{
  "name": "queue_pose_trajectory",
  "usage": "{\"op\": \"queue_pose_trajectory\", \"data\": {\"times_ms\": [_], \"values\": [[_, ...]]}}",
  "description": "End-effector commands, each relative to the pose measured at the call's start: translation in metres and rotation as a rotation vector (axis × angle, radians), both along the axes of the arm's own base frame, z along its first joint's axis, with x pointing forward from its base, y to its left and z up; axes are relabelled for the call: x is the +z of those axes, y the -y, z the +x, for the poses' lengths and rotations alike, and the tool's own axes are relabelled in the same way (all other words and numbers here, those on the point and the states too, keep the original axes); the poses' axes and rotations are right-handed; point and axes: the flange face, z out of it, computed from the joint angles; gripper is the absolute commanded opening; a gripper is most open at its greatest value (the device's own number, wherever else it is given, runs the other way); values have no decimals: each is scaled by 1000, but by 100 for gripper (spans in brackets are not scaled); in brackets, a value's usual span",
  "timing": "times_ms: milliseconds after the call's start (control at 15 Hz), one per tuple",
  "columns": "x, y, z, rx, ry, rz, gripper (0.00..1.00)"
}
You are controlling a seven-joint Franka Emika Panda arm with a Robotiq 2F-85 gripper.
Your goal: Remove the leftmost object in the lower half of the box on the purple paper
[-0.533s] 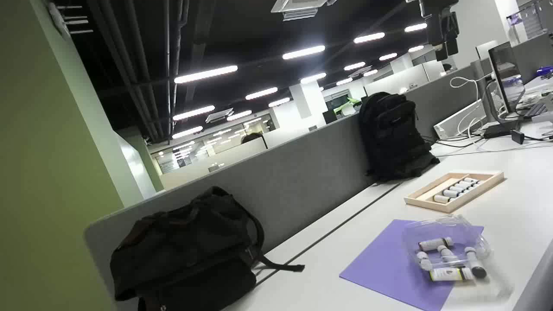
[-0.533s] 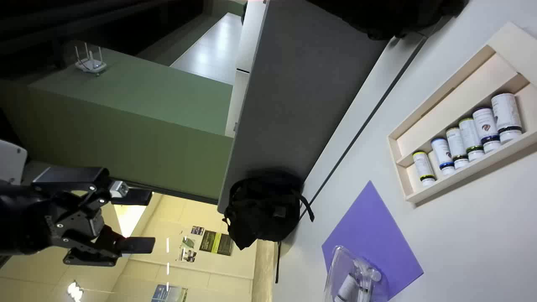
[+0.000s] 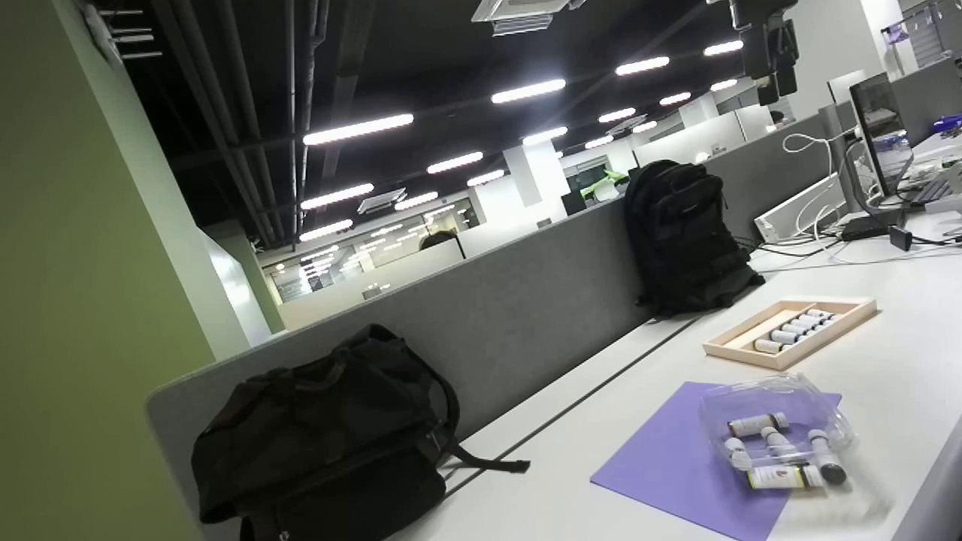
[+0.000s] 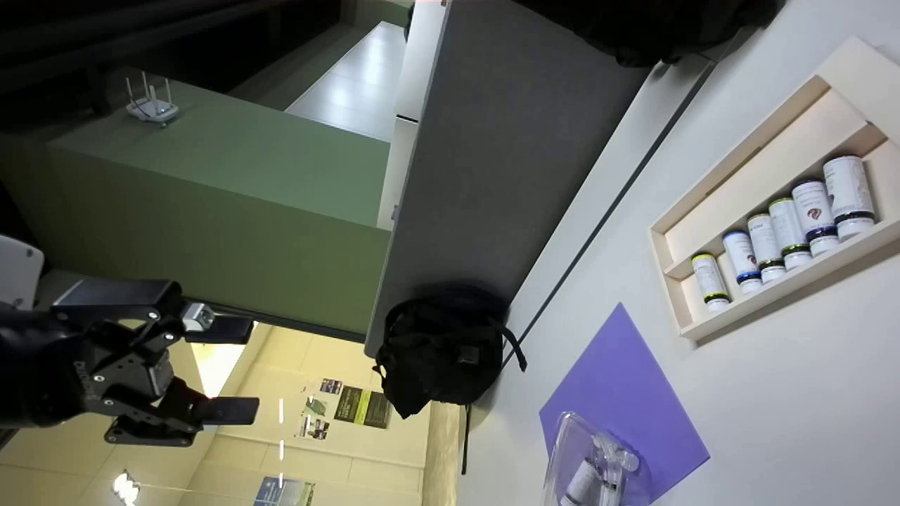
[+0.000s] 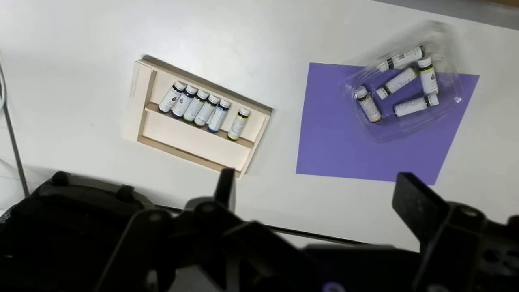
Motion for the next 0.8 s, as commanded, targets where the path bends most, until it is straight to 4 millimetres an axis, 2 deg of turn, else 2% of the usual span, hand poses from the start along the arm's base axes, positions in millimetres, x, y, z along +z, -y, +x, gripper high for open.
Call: {"op": "queue_pose_trajectory", "data": {"times_ms": [0, 400, 600, 667, 733], "values": [[0, 0, 0, 0, -1, 0, 100], [-44, 69, 83, -77, 51, 16, 100], [-67, 104, 124, -138, 22, 33, 100], [-63, 84, 90, -110, 49, 30, 100], [-71, 91, 100, -115, 32, 28, 100]]}}
